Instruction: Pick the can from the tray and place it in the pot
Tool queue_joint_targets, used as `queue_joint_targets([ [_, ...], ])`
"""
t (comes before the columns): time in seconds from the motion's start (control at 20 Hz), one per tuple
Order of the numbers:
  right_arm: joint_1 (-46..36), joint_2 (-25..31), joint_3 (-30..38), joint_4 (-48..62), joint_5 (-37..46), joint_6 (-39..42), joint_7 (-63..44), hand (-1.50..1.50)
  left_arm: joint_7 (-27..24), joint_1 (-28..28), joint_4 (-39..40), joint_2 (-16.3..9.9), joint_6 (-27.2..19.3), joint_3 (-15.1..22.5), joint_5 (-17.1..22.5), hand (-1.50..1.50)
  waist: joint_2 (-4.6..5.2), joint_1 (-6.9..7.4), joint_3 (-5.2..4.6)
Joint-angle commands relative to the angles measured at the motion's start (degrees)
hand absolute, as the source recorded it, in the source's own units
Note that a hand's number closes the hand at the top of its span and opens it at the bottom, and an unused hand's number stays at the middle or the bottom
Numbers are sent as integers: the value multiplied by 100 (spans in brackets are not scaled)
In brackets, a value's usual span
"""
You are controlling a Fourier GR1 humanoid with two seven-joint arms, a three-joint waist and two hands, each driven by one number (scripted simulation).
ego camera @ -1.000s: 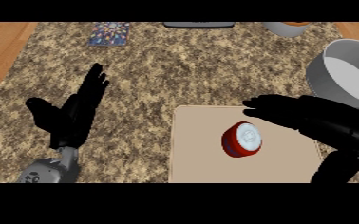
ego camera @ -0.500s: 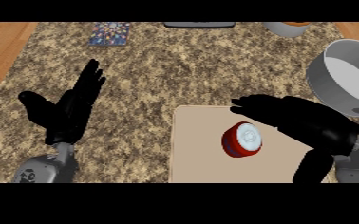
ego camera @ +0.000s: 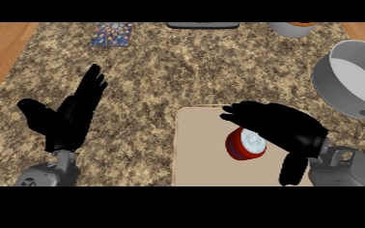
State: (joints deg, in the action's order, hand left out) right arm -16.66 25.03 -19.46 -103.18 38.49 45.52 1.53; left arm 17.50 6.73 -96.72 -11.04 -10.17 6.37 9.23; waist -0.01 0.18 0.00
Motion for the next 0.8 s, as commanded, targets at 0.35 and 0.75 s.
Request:
queue_joint_targets([
  [0.35, -286, -283, -236, 946, 1169, -226, 455, -150, -53, 211, 242, 153, 240, -347, -113, 0, 5, -1, -1],
  [0.75, 25, -478, -334, 1136, 1313, -413, 1114, 150, 216, -83, -273, 306, 229, -134, -342, 0, -3, 9, 2],
])
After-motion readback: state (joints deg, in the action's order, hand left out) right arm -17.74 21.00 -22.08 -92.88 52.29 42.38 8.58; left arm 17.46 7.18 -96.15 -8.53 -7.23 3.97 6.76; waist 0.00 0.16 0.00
